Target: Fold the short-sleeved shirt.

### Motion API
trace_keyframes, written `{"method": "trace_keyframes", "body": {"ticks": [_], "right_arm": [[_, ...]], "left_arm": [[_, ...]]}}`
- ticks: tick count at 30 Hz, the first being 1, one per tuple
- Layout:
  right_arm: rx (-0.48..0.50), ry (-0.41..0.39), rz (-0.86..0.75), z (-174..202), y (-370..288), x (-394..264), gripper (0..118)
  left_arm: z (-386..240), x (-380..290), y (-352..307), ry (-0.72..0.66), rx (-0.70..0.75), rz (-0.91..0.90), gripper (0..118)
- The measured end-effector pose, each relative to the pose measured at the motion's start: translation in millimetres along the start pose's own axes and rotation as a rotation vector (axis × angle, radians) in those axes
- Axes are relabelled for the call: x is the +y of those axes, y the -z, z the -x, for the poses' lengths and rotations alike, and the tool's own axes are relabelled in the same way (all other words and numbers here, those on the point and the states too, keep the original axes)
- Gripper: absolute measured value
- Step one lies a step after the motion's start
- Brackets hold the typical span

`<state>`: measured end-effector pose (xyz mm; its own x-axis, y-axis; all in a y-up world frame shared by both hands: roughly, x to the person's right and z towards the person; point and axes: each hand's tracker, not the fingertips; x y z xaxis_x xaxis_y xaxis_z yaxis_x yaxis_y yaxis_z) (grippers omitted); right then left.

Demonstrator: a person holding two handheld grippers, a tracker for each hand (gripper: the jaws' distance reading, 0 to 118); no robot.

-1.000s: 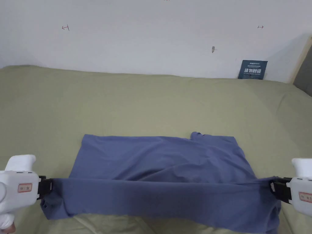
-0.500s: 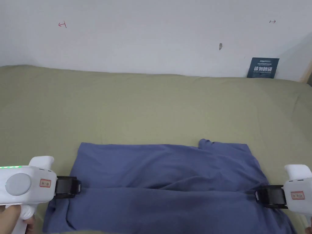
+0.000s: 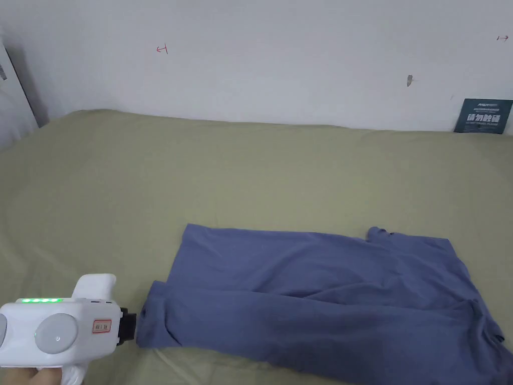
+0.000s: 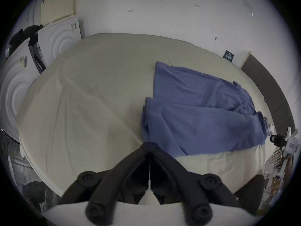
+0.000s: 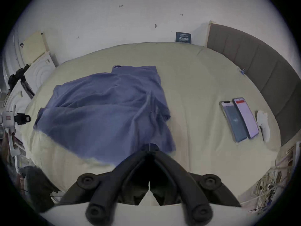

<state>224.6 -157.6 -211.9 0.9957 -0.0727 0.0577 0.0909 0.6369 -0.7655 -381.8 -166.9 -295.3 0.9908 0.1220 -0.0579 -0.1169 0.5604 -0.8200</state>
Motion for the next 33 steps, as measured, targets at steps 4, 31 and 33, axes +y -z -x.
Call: {"method": "trace_keyframes", "body": {"ticks": [4,31,33], "right_arm": [[0.004,0.024,0.024,0,5,-8,0],[0.037,-0.047,0.087,2,61,19,7],[0.039,-0.048,0.067,4,50,22,7]], "left_arm": [[-5,0,26,-0.008,-0.004,0.059,118],[-25,12,32,0.068,0.033,0.049,8],[-24,14,24,0.071,0.027,0.035,7]]}}
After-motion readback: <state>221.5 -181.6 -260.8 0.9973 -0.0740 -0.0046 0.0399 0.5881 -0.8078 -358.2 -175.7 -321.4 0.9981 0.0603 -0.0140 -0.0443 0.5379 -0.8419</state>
